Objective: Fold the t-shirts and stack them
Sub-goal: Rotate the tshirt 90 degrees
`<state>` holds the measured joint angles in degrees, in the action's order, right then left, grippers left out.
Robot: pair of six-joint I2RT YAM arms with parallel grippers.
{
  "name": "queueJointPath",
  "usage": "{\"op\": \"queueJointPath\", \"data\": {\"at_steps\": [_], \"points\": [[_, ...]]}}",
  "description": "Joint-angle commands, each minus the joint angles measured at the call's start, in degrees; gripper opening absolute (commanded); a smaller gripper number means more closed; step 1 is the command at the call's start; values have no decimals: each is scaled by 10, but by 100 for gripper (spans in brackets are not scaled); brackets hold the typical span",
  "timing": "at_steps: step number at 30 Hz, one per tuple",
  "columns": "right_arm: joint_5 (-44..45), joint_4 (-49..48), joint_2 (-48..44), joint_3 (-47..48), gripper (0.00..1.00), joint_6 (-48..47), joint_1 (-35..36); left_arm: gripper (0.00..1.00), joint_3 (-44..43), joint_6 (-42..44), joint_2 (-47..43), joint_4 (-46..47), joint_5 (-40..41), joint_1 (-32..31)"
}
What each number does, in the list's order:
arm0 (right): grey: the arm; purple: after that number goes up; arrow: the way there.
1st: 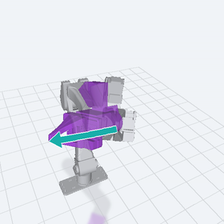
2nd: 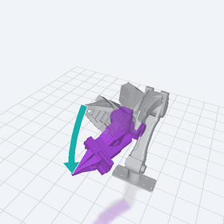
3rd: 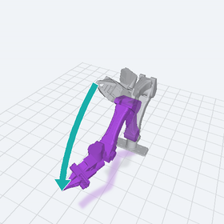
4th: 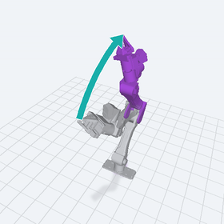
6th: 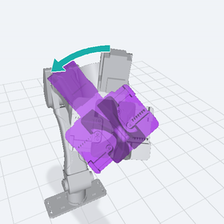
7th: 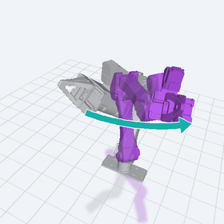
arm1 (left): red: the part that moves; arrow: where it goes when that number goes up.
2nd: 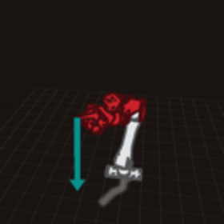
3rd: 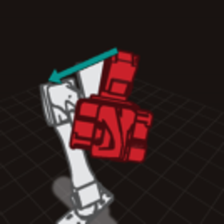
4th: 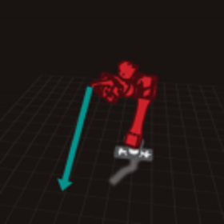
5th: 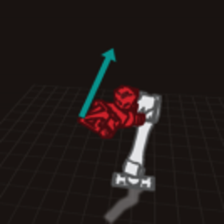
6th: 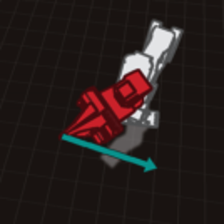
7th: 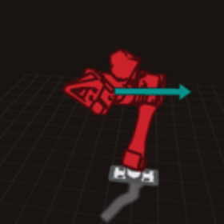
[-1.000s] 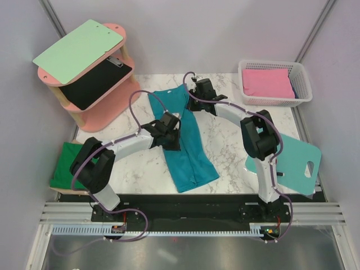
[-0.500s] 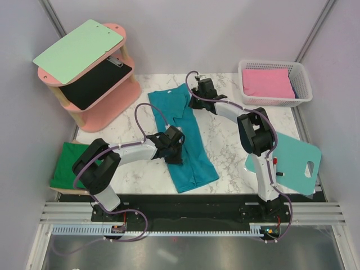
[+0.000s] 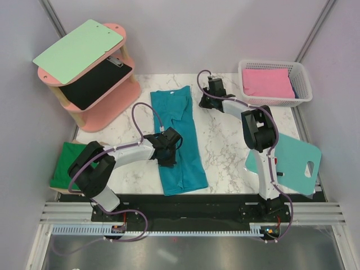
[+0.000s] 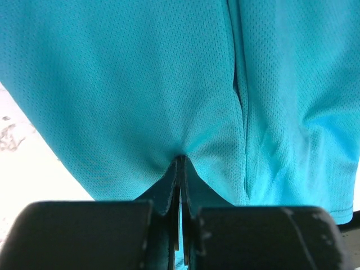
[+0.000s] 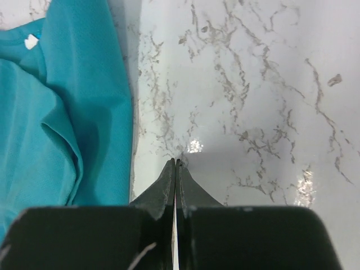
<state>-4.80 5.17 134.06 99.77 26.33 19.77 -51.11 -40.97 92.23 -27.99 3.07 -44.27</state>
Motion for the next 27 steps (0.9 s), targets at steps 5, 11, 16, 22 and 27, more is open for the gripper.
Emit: {"op": "queueJointPath", "data": {"at_steps": [5, 11, 16, 22, 27], "points": [[-54, -76, -53, -14, 0, -5, 13, 2, 29, 11, -51, -53, 47, -2], [-45, -85, -64, 5, 0, -35, 54, 2, 48, 27, -170, -49, 92, -3], [-36, -92, -58, 23, 0, -42, 76, 2, 46, 33, -245, -51, 113, -3], [-39, -58, 3, 87, 0, -43, 89, 2, 39, 30, -290, -60, 120, -3], [-11, -9, 56, 140, 0, -48, 91, 2, 27, 32, -309, -71, 126, -3]]}}
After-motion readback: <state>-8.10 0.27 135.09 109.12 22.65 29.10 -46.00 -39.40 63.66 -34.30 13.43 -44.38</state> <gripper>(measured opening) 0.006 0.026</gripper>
